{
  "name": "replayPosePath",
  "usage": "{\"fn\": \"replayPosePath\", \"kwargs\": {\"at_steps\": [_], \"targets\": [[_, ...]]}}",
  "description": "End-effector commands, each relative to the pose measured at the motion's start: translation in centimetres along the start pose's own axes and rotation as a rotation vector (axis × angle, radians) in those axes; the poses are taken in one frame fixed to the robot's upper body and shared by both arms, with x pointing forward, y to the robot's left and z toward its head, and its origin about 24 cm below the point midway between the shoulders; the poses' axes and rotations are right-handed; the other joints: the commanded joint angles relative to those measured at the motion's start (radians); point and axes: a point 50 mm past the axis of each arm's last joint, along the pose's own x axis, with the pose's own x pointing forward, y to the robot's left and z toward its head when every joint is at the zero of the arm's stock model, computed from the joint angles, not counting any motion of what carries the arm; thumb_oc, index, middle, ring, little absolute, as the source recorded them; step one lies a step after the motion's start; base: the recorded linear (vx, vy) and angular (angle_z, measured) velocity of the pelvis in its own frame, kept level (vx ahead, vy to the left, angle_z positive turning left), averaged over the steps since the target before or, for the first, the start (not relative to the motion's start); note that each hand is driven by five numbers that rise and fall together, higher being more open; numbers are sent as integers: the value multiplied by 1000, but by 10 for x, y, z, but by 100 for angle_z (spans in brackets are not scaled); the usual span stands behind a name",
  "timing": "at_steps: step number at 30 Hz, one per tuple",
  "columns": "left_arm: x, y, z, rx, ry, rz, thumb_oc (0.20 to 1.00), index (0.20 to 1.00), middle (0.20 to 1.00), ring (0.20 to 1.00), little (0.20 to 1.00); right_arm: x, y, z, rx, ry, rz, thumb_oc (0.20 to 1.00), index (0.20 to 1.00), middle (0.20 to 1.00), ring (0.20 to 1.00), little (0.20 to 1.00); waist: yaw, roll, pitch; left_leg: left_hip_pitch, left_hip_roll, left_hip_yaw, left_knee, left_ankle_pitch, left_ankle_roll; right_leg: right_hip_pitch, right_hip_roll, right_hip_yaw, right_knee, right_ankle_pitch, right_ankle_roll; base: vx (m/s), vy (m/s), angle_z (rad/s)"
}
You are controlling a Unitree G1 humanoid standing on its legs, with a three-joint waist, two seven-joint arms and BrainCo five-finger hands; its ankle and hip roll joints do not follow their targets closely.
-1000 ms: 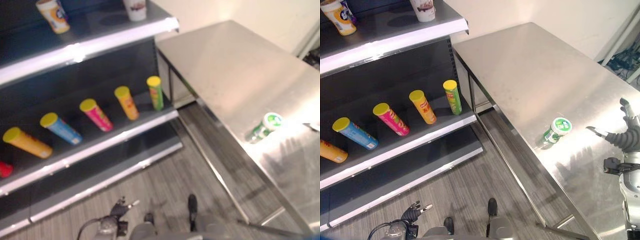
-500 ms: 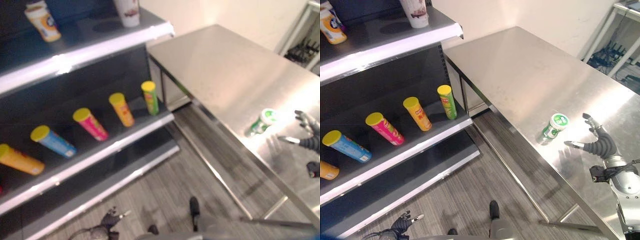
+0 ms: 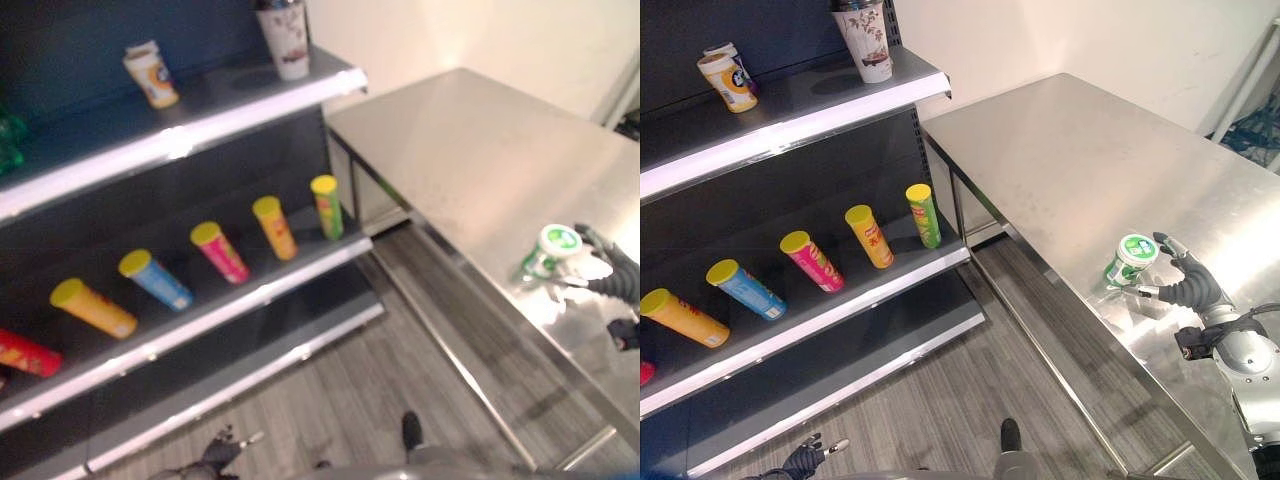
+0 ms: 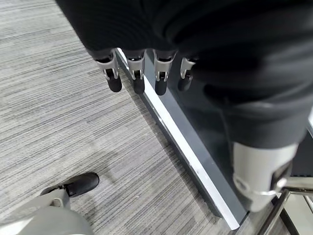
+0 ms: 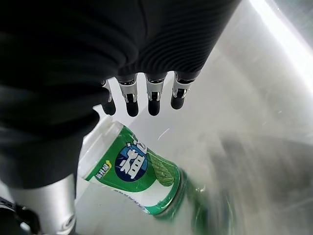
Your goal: Put the goods on the table back onto the shelves and tidy them up.
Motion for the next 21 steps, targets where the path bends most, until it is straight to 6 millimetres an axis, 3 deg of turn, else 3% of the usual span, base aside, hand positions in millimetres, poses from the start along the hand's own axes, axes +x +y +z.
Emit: {"fn": "replayPosePath", "kwargs": {"at_steps": [1, 13, 14, 16, 17, 21], "targets": [[3, 23, 18, 91, -52, 51, 1000, 1000, 1000, 1000, 1000, 16, -10, 22, -29, -93, -60, 1000, 1000, 1000, 1000, 1000, 36, -81, -1, -28, 19, -13, 6, 12, -68, 67, -52, 33, 66, -163, 74, 16, -13, 11], [3, 21, 18, 91, -52, 52, 1000, 1000, 1000, 1000, 1000, 26, -10, 23, -61, -82, -88, 1000, 1000, 1000, 1000, 1000, 50, -76, 2, -42, 22, -40, 6, 16, -70, 72, -49, 12, 62, -168, 70, 25, -16, 9], [3, 20, 17, 93, -48, 49, 1000, 1000, 1000, 1000, 1000, 26, -8, 22, -59, -77, -68, 859, 859, 859, 859, 859, 53, -78, 4, -43, 22, -45, 6, 17, -72, 75, -50, 6, 62, -170, 69, 16, -11, 15], [3, 20, 16, 94, -45, 48, 1000, 1000, 1000, 1000, 1000, 26, -8, 22, -60, -73, -59, 335, 335, 335, 335, 335, 54, -79, 4, -43, 22, -46, 6, 17, -73, 76, -50, 5, 62, -171, 69, 24, -9, 12], [3, 19, 14, 92, -40, 45, 1000, 1000, 1000, 1000, 1000, 26, -8, 19, -70, -60, -49, 200, 200, 200, 200, 200, 55, -81, 5, -42, 22, -46, 6, 18, -74, 80, -50, 2, 61, -172, 68, 24, -4, 7], [3, 19, 12, 90, -31, 47, 1000, 1000, 1000, 1000, 1000, 23, -11, 19, -103, -56, -38, 200, 200, 200, 200, 200, 52, -86, 5, -41, 23, -48, 6, 16, -75, 82, -50, 2, 62, -172, 68, 8, -1, 3]]}}
